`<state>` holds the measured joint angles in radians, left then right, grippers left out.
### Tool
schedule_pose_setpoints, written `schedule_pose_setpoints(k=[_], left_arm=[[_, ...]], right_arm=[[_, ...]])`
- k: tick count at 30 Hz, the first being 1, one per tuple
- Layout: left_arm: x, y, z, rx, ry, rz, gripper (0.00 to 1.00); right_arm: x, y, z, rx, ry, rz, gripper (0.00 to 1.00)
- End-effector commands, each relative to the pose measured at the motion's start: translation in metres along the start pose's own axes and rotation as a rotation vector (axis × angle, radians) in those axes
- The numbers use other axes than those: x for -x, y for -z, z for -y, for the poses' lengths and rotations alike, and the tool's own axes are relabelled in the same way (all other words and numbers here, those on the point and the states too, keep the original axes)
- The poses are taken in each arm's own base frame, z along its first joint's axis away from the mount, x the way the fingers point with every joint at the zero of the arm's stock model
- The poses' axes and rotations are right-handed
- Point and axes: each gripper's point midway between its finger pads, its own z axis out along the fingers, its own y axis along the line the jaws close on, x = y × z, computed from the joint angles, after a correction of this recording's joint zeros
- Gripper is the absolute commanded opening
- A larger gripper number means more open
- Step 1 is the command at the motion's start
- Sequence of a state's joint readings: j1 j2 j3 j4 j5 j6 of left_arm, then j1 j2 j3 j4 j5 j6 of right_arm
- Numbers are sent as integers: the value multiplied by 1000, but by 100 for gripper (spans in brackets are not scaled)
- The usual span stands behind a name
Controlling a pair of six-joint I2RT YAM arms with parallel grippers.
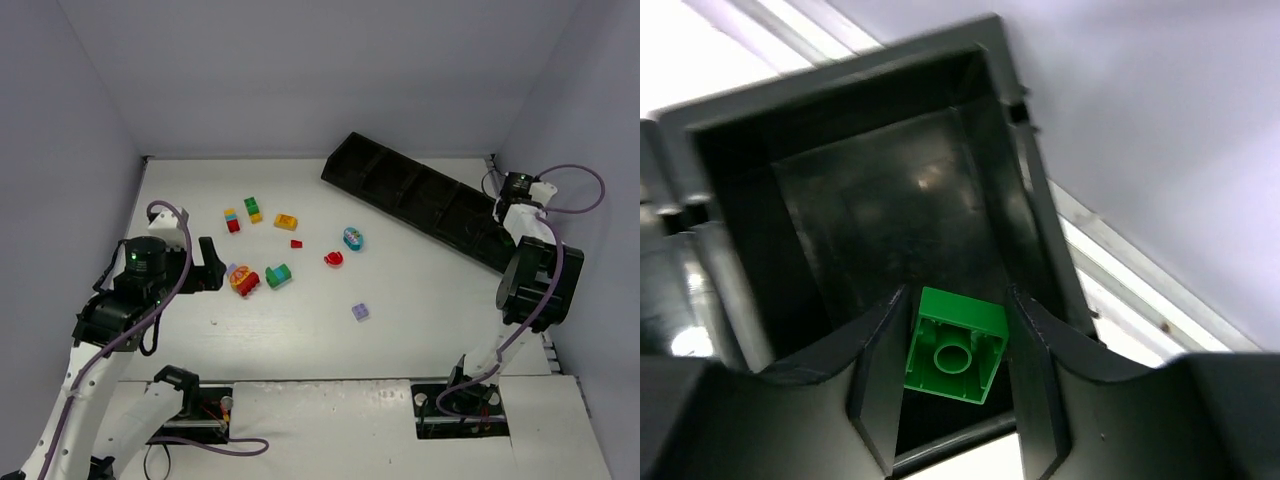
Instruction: Sort the legos into containers by color
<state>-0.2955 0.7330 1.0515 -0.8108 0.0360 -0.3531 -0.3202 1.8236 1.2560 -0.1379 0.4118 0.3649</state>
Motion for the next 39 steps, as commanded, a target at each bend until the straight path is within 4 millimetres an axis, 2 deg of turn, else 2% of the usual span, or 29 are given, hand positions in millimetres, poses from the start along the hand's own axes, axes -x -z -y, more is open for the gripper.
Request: schedule_pose_setpoints(k=[1,3,5,7,9,12,13,15,16,19,20,21,22,23,25,26,29,30,32,33,34,39], left_arm=[[17,-3,5,-8,8,53,87],[18,-5,6,-12,11,55,87],[20,-6,7,-18,14,59,87],[19,-9,9,-24,17,52,87],[18,-11,10,-29,18,47,87],[16,-12,11,-36,19,37,87],[17,-12,12,-39,19,38,87],[18,-13,12,-41,19,37,87],[19,-13,12,-40,19,39,87],[21,-13,12,-35,7,39,87],[21,-13,10,-28,4,38,87],[23,-13,10,-26,-4,39,87],[24,-12,10,-23,-7,40,87],[25,-12,10,-20,-10,40,87],[27,-12,10,-19,-15,38,87],[27,-12,10,-20,-15,36,87],[29,-13,10,-15,-17,32,87],[28,-13,9,-14,-21,30,87],[27,-13,9,-10,-22,23,87],[27,-13,9,-13,-21,22,87],[25,-14,10,-15,-22,18,87],[19,-19,12,-28,-9,-5,87]], right_arm=[[61,24,-15,103,-44,149,48],[71,37,-21,155,-47,176,60],[77,50,-22,191,-52,199,67],[75,56,-26,228,-38,196,76],[78,71,-28,252,-30,220,79],[69,100,-41,338,-1,236,78],[59,118,-61,410,37,236,77],[38,146,-77,497,76,235,76],[18,168,-98,568,104,223,76],[-34,200,-117,681,156,169,78],[-57,221,-131,747,187,148,80],[-85,223,-133,765,226,106,85],[-101,229,-138,787,253,82,87],[-128,244,-147,831,301,48,89],[-168,246,-148,838,378,-9,93],[-191,258,-152,864,424,-27,93],[-230,261,-150,864,514,-68,91],[-244,269,-150,882,540,-82,90],[-260,270,-147,877,574,-96,88],[-270,275,-147,882,583,-99,84],[-277,271,-143,869,592,-107,82],[-302,267,-135,851,637,-135,79]])
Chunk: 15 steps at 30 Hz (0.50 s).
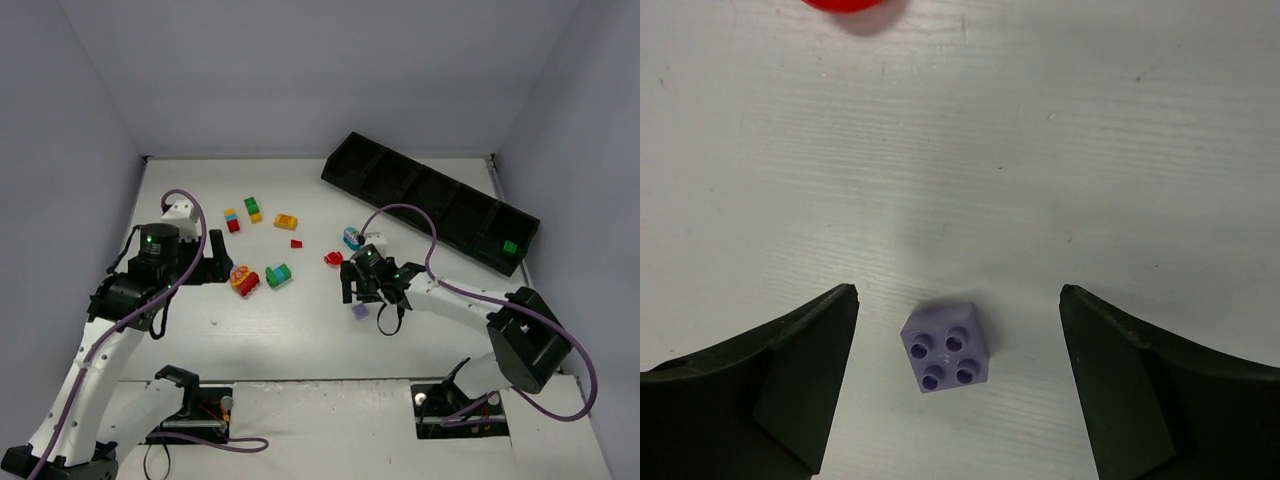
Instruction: Sort the legos into containers by color
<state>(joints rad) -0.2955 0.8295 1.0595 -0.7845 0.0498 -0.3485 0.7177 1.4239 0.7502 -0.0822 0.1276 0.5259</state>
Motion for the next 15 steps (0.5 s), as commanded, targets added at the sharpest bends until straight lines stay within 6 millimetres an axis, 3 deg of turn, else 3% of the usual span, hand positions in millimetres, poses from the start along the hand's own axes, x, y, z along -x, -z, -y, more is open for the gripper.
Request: schedule_pose_setpoints(k=[1,9,14,15], left_arm=[[20,3,9,-34,-3,56,87],[19,-2,10,-34,-2,39,87],[20,-5,10,-33,-1,36,87],[20,-6,11,-34,-1,33,87]], right_arm=[[-5,-6,-3,-26,-16,17,78],[-37,-14,-9,-39,9,-47,59],[-32,-8,-4,-66,-8,-8,14],[-28,-7,-2,-76,-9,5,10]])
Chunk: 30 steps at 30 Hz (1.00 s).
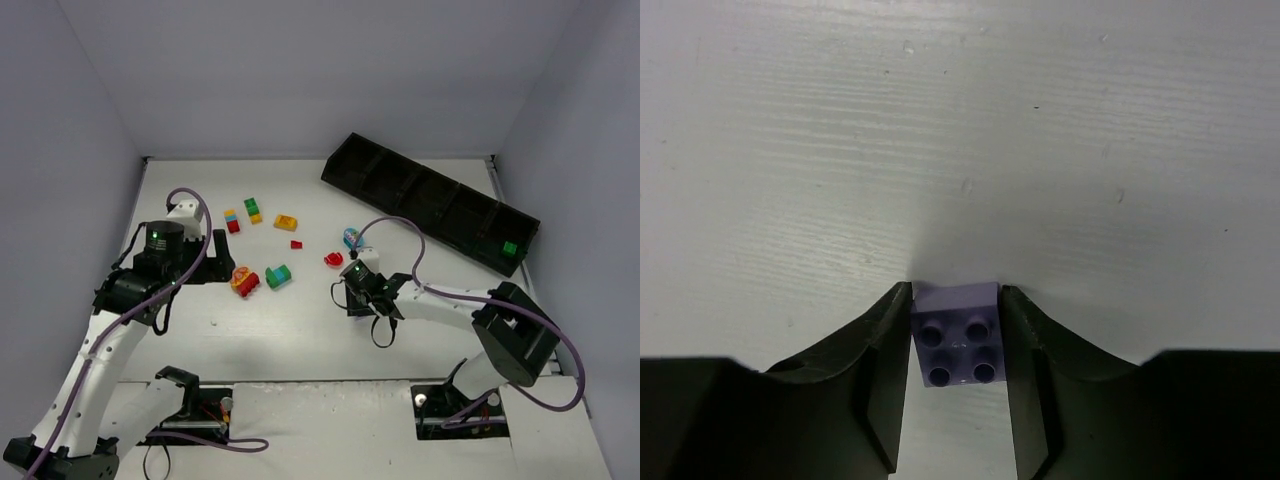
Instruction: Sort the legos into containers by color
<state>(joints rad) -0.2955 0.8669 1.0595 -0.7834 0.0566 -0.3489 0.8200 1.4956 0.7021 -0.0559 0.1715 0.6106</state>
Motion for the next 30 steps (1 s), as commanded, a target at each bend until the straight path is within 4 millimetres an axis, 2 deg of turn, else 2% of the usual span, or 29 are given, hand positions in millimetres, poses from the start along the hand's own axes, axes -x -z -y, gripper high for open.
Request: schedule_pose_setpoints(k=[1,3,5,6,7,10,11,13,14,15,16,17,18,20,23,24,27,28,30], left_arm=[[23,2,10,-36,-1,65,87],[25,2,11,-36,-2,66,87],[26,1,11,-37,-4,65,87],[25,0,11,-37,-4,63,87],[25,0,11,-36,-4,62,87],[24,0,11,-38,-2,61,87],[24,1,12,-41,-2,62,87],[23,1,12,-44,-1,59,87],[21,1,12,-44,-1,53,87],[20,1,12,-46,0,54,87],[18,1,11,-44,2,48,87],[18,2,12,-47,2,47,87],[16,2,11,-44,2,42,87],[16,4,10,-41,3,44,87],[16,6,9,-35,10,51,87],[15,7,8,-29,11,51,87],[14,10,4,-12,16,56,87],[14,10,3,-7,18,57,87],[12,11,2,0,18,56,87]], right_arm=[[19,8,10,-59,-33,84,7],[40,14,17,-104,-40,136,0],[63,17,36,-164,-61,183,0],[82,22,41,-178,-80,218,0],[99,25,65,-228,-123,246,0],[145,38,112,-338,-223,333,0],[158,42,146,-410,-290,351,0],[185,50,179,-475,-351,396,0],[196,54,204,-512,-387,419,0],[212,61,214,-520,-409,453,0],[218,55,225,-536,-423,453,0],[222,55,245,-568,-449,453,0],[235,50,253,-562,-462,456,0],[244,47,276,-587,-492,455,0],[257,33,292,-582,-509,444,2],[260,29,305,-594,-519,436,2],[261,15,316,-595,-507,404,11],[266,16,318,-586,-503,410,21],[269,13,319,-566,-493,406,31]])
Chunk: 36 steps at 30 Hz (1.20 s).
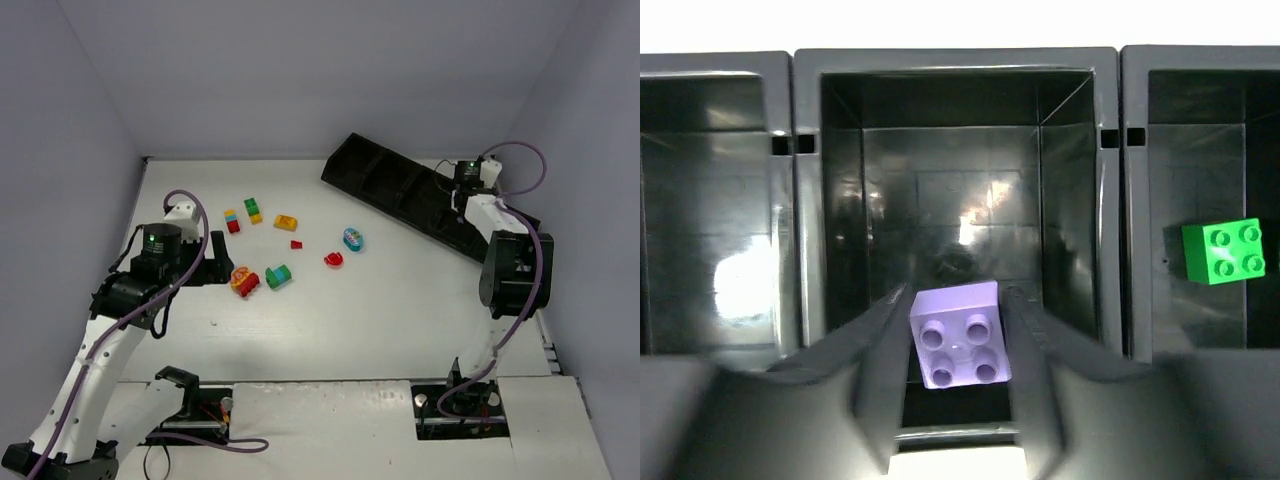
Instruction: Sort the legos into containers by color
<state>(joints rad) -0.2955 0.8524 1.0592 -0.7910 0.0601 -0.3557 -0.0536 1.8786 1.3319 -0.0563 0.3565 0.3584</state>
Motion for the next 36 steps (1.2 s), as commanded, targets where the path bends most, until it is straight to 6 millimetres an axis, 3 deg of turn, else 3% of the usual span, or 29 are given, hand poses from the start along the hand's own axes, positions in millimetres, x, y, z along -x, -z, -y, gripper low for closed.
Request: schedule_pose_setpoints(k=[1,4,9,11,16,17,20,24,26,31,36], left_arm=[[13,8,0,9,13,57,87],[11,7,0,12,22,53,87],[11,5,1,8,35,54,87],[13,5,2,5,37,58,87],[12,6,-1,19,36,59,87],[12,7,-2,23,35,58,87],[12,9,-2,25,35,57,87],[11,13,-4,29,33,65,87],[9,15,-4,30,33,61,87],[6,20,-5,30,39,61,87],[4,22,-5,28,47,65,87]], right_arm=[[46,13,-13,69,-14,94,44],[51,22,-18,113,-10,100,63],[59,54,-36,224,39,135,68],[54,76,-57,321,86,143,66],[10,141,-140,633,277,152,69],[-10,159,-162,722,331,134,75],[-49,173,-194,803,425,90,80],[-89,176,-224,860,521,34,82],[-107,168,-231,855,551,0,82],[-136,143,-232,799,582,-57,82],[-160,134,-235,796,629,-98,73]])
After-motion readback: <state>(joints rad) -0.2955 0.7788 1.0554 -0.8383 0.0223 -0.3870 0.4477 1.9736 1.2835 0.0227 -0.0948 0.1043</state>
